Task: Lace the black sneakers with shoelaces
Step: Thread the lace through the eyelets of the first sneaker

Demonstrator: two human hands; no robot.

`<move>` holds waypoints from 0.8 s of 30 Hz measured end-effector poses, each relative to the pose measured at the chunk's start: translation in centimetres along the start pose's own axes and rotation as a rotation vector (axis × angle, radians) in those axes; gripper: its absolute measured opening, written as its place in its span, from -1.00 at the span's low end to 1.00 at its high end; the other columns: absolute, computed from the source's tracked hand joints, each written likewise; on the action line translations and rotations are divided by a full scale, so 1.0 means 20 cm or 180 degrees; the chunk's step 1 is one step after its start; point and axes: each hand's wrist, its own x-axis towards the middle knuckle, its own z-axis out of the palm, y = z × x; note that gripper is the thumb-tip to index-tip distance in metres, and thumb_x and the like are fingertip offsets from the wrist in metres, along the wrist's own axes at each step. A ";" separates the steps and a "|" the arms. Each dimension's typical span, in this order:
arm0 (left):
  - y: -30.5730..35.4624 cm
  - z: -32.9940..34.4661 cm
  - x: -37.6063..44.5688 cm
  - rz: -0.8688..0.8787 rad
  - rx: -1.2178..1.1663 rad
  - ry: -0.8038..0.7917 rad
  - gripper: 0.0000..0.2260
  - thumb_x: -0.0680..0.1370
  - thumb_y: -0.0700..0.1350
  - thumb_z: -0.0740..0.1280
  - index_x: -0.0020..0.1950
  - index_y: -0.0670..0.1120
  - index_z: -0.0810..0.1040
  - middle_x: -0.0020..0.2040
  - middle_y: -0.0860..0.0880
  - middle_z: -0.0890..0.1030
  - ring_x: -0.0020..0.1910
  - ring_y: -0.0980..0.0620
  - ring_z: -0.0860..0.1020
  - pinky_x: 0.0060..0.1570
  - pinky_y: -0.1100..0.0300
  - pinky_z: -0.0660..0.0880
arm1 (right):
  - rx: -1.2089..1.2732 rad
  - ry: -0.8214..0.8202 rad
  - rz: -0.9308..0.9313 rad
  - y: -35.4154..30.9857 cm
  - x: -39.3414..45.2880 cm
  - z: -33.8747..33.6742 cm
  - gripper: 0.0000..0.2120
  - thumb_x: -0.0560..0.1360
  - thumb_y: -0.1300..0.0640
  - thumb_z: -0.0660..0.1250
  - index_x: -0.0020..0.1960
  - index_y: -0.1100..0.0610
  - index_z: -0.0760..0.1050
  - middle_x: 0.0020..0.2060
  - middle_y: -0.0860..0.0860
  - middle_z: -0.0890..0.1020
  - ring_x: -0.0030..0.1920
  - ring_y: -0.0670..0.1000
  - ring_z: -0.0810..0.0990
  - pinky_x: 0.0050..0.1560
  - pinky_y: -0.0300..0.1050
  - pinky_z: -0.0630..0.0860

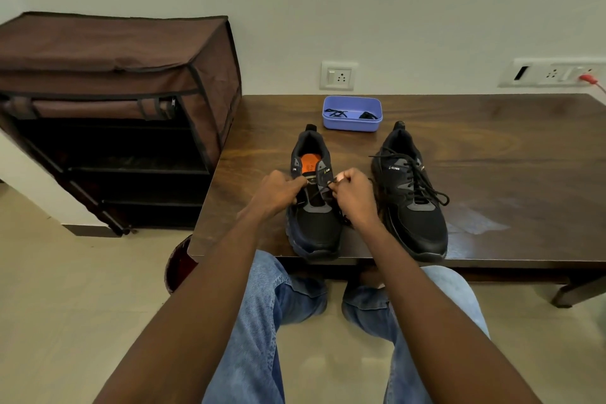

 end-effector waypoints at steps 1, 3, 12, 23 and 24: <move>0.00 0.00 0.00 -0.0012 0.0006 0.0003 -0.69 0.60 0.03 0.31 -0.19 -0.18 0.60 -0.38 -0.06 0.56 -0.49 0.10 0.44 -0.42 0.24 0.39 | 0.0116 0.0123 0.0169 0.01 0.01 0.01 -0.89 0.56 0.25 0.22 -0.06 0.14 0.52 -0.07 0.09 0.66 -0.05 0.07 0.63 -0.01 0.08 0.60; 0.00 0.00 0.00 -0.0045 0.0013 -0.0008 -0.62 0.60 0.04 0.31 -0.16 -0.27 0.63 -0.41 -0.11 0.60 -0.49 0.04 0.49 -0.42 0.21 0.43 | 0.0342 0.0229 0.0377 0.03 0.02 0.02 -0.85 0.54 0.28 0.20 -0.16 0.17 0.51 -0.12 0.13 0.67 -0.11 0.07 0.63 -0.05 0.09 0.59; 0.00 0.00 -0.01 -0.0067 -0.0110 -0.0131 -0.64 0.62 0.00 0.30 -0.18 -0.28 0.59 -0.42 -0.18 0.62 -0.49 -0.07 0.55 -0.47 0.16 0.52 | 0.1020 0.0092 0.0655 -0.02 -0.01 0.00 -0.76 0.57 0.42 0.10 -0.19 0.21 0.43 -0.32 0.03 0.49 -0.30 -0.02 0.47 -0.29 -0.16 0.40; 0.00 -0.01 -0.01 -0.0011 -0.0123 -0.0153 -0.68 0.61 -0.02 0.30 -0.14 -0.26 0.58 -0.40 -0.12 0.60 -0.52 -0.02 0.55 -0.52 0.18 0.47 | -0.1752 -0.0784 -0.1419 0.03 -0.03 0.06 -0.82 0.56 0.22 0.33 0.09 0.17 0.66 0.57 0.07 0.19 0.44 0.14 0.37 0.39 0.03 0.37; 0.00 -0.01 -0.01 -0.0014 -0.0127 -0.0157 -0.68 0.61 -0.02 0.30 -0.14 -0.27 0.59 -0.40 -0.12 0.60 -0.52 -0.02 0.55 -0.52 0.18 0.47 | -0.1783 -0.0809 -0.1406 0.03 -0.03 0.05 -0.83 0.56 0.19 0.33 0.09 0.15 0.66 0.57 0.04 0.20 0.42 0.13 0.40 0.35 0.02 0.39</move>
